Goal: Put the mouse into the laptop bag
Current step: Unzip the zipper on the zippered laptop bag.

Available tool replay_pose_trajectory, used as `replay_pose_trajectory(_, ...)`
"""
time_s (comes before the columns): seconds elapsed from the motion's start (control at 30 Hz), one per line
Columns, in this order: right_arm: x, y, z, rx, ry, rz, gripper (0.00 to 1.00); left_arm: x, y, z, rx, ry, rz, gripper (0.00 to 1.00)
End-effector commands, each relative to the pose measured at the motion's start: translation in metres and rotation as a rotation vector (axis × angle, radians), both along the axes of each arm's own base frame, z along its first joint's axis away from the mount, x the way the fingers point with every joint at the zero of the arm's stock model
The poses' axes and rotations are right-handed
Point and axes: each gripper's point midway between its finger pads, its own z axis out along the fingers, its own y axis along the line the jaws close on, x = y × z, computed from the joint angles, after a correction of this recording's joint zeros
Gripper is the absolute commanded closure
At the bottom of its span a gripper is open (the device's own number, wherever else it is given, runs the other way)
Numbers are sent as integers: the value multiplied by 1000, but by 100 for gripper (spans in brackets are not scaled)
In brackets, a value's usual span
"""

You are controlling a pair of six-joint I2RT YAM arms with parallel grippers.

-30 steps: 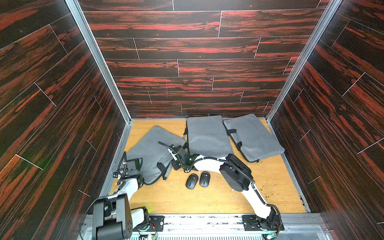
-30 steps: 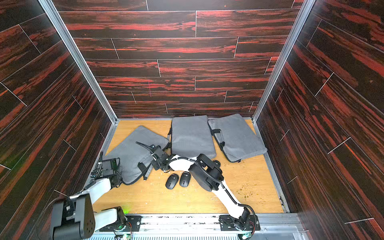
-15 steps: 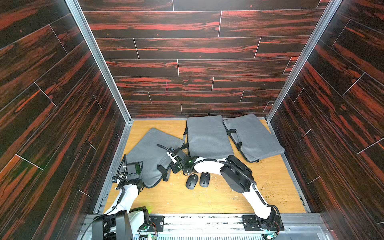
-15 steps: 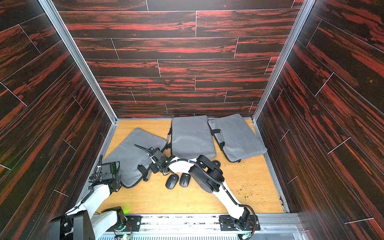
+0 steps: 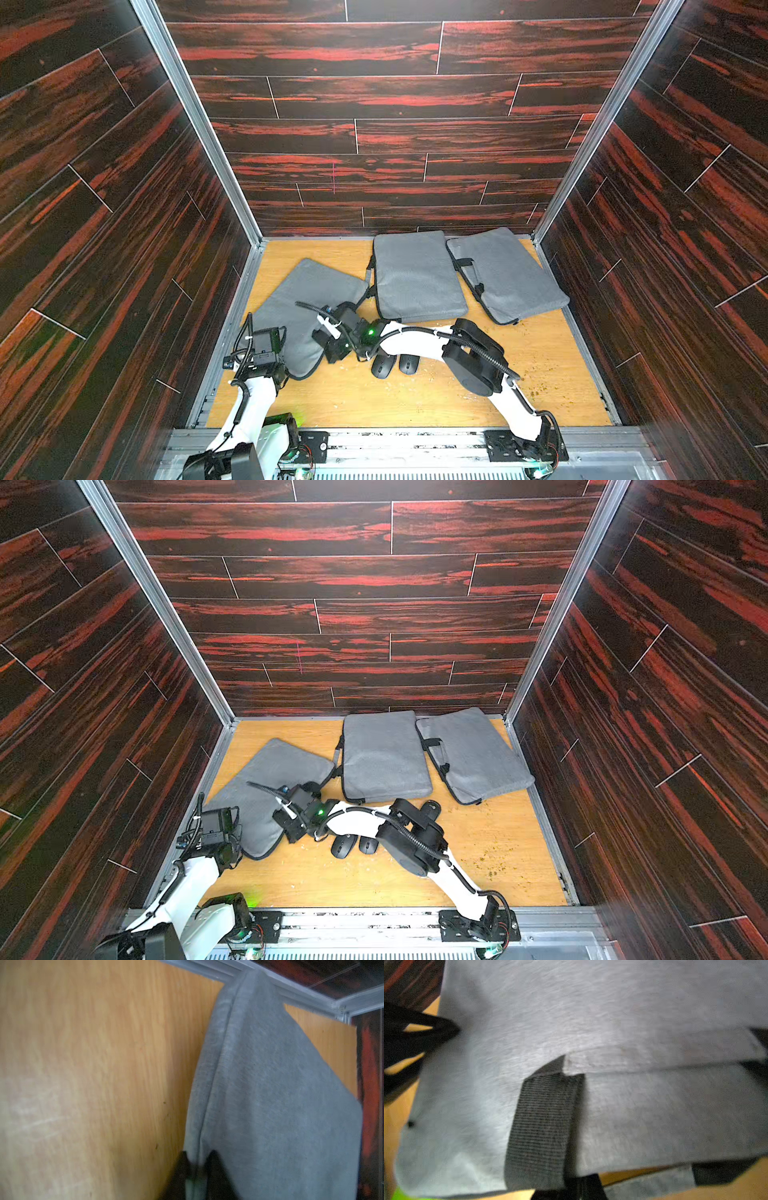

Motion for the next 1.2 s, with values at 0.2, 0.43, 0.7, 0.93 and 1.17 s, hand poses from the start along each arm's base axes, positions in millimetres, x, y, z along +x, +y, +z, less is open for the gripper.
replay_pose_trajectory(0.2, 63, -30, 8, 31, 8, -140, 100, 4, -6, 13, 27, -42, -69, 27)
replay_pose_trajectory(0.43, 65, -35, 8, 37, 11, -158, 100, 32, -6, 7, 50, -65, -154, 14)
replay_pose_trajectory(0.7, 59, -33, 3, 66, 36, -145, 100, 35, 0, -14, 50, 47, -138, 16)
replay_pose_trajectory(0.93, 43, -26, 2, 69, 45, -107, 100, 41, 3, -18, 54, 37, -138, 59)
replay_pose_trajectory(1.17, 19, -20, 1, 76, 59, -74, 100, 35, 5, -18, 56, 69, -122, 100)
